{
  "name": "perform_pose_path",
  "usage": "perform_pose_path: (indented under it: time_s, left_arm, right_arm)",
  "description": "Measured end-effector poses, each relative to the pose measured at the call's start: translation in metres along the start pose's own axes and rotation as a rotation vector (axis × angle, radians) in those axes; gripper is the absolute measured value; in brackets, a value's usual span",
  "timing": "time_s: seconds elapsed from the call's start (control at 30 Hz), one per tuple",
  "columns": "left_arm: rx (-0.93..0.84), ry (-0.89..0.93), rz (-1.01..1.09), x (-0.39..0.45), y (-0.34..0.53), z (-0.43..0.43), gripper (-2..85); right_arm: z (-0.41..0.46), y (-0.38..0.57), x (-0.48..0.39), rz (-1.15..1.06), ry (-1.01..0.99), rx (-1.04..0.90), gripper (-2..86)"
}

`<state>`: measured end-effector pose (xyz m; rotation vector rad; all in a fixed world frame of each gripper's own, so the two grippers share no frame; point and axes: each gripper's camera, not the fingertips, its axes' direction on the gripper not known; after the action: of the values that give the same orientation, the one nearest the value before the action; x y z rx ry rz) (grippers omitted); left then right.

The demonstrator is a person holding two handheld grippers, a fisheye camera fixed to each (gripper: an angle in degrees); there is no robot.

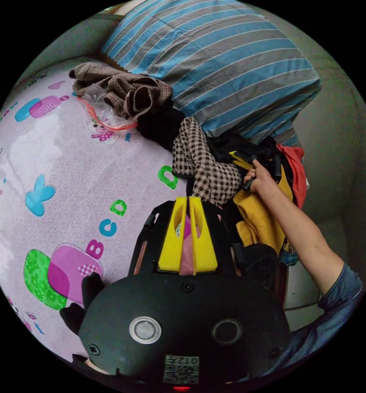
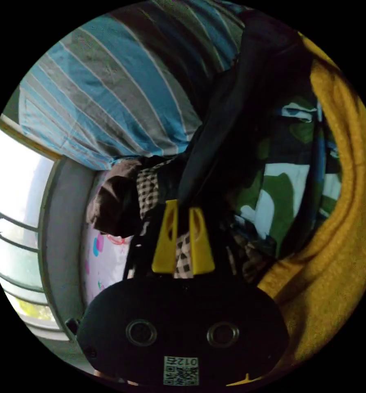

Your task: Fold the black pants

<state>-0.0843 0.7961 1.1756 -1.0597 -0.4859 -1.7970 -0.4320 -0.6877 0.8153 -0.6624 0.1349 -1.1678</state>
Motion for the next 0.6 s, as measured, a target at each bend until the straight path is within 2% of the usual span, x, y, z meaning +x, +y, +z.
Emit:
perform_pose_path:
  time_s: [0.07, 0.23, 0.5, 0.6]
  left_arm:
    - [0.000, 0.025, -0.031, -0.007, -0.009, 0.001, 2.1]
    - [0.004, 0.183, -0.145, -0.031, -0.026, 0.003, 5.2]
    - [0.067, 0.416, -0.330, -0.075, -0.013, -0.012, 8.9]
    - [0.114, 0.482, -0.373, -0.093, 0.002, -0.029, 9.3]
  right_arm:
    - [-0.007, -0.002, 0.005, -0.021, -0.091, 0.029, 0.5]
    - [-0.024, 0.011, -0.014, -0.244, -0.237, -0.027, -0.4]
    - [-0.044, 0.069, -0.054, -0.445, -0.531, -0.229, -0.5]
    - [-0.042, 0.086, -0.069, -0.481, -0.547, -0.285, -0.5]
